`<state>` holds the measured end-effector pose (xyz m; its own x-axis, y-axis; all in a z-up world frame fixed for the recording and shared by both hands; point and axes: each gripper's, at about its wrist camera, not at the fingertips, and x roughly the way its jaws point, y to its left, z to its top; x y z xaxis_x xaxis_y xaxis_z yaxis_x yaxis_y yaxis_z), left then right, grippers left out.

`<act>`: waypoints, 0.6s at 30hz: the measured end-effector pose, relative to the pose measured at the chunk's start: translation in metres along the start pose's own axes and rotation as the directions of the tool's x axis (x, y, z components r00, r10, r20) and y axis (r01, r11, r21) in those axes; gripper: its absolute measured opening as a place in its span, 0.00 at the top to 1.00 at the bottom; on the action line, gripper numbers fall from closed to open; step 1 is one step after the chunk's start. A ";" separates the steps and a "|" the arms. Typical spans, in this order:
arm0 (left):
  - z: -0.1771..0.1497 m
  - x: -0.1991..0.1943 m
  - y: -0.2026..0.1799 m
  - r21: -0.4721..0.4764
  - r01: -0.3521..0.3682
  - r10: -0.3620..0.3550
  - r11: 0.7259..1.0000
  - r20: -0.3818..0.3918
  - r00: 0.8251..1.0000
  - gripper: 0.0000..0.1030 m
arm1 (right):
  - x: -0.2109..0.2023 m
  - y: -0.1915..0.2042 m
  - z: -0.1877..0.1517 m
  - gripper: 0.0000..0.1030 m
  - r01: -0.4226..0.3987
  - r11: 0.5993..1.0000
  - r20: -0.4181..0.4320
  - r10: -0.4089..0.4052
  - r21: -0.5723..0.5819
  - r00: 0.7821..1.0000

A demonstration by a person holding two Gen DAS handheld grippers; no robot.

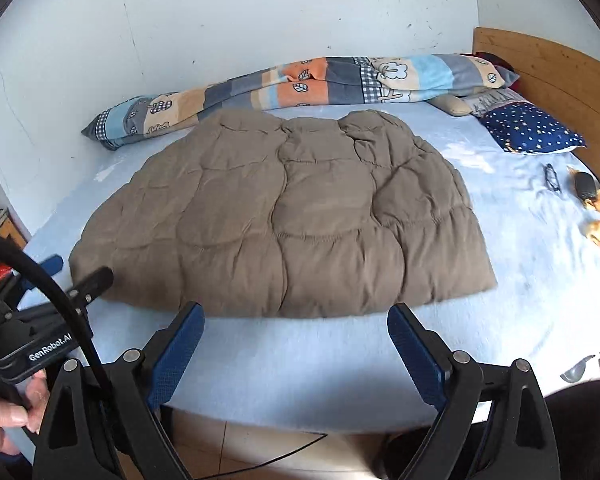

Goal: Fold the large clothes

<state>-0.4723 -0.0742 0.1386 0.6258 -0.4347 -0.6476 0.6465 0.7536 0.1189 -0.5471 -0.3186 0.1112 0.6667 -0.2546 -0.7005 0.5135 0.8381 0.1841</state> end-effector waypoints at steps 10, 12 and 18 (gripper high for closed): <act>-0.008 -0.003 -0.007 0.014 -0.005 0.004 1.000 0.075 0.997 0.12 | 0.005 0.009 -0.013 0.05 0.060 0.997 0.073 -0.056 -0.057 0.996; -0.009 0.006 -0.012 0.029 -0.002 0.000 1.000 0.061 0.998 0.12 | 0.011 0.014 -0.014 0.05 0.071 0.994 0.072 -0.065 -0.078 0.995; -0.012 0.048 -0.027 0.096 -0.017 0.028 0.995 -0.112 0.993 0.12 | 0.030 0.025 -0.014 0.05 0.060 0.991 0.034 -0.056 -0.122 0.998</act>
<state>-0.4650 -0.1093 0.0953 0.5906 -0.3558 -0.7243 0.6751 0.7096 0.2018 -0.5222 -0.2988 0.0855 0.6551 -0.3174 -0.6856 0.4827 0.8740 0.0567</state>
